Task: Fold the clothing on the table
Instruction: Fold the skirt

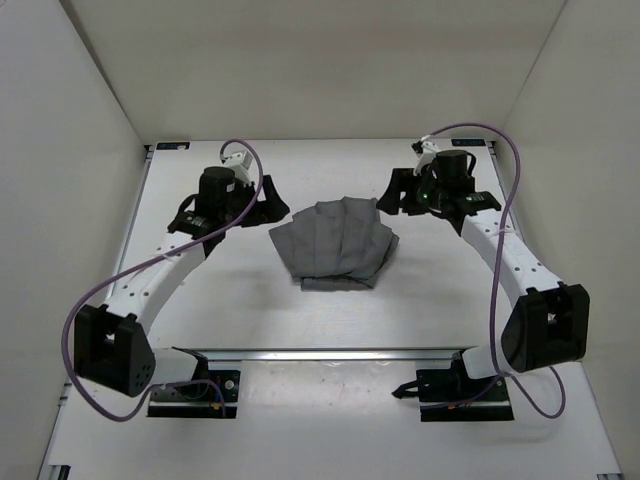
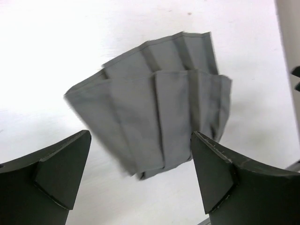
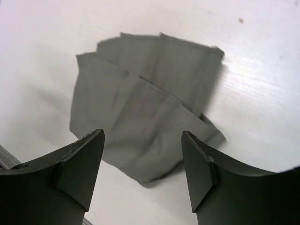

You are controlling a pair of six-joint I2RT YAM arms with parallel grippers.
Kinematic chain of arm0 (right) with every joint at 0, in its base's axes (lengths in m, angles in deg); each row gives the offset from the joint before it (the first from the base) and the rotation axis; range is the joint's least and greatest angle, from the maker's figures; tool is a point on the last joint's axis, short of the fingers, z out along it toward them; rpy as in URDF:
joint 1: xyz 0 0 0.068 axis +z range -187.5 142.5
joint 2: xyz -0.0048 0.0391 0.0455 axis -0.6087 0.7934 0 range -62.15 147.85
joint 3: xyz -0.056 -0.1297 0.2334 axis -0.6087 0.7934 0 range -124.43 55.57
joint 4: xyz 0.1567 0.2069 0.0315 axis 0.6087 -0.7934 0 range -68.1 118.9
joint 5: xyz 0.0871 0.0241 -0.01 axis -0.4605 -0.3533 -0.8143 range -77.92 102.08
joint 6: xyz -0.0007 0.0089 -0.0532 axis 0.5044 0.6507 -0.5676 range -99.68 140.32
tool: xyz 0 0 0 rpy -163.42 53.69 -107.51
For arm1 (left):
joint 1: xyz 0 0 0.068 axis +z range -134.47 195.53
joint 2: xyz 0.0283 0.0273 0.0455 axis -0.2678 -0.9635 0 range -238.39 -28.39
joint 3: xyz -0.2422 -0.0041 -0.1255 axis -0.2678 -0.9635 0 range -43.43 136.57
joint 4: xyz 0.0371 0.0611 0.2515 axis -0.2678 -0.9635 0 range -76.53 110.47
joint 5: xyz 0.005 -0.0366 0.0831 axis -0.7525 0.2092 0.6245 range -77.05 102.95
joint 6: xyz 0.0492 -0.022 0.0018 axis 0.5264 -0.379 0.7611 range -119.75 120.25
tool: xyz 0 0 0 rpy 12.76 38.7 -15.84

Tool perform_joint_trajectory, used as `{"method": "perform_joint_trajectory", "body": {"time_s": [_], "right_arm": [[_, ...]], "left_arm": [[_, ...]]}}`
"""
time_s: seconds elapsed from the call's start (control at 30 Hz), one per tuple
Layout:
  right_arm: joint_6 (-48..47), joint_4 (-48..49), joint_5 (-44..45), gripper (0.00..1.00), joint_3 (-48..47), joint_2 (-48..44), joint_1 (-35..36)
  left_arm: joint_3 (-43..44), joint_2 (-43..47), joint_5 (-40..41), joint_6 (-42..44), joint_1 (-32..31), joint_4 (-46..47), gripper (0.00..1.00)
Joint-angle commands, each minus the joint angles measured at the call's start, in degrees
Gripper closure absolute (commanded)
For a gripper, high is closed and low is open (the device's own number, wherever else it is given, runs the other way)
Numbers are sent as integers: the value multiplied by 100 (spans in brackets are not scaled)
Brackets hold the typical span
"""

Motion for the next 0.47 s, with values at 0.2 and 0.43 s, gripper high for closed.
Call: {"method": "perform_joint_trajectory", "body": {"time_s": [0.2, 0.43], "right_arm": [[-278, -884, 713, 37, 991, -367, -414], [-357, -1034, 826, 49, 781, 213, -266]], "left_arm": [[-1124, 1013, 824, 374, 73, -1321, 1], [-1205, 980, 1071, 215, -173, -2015, 2]]}}
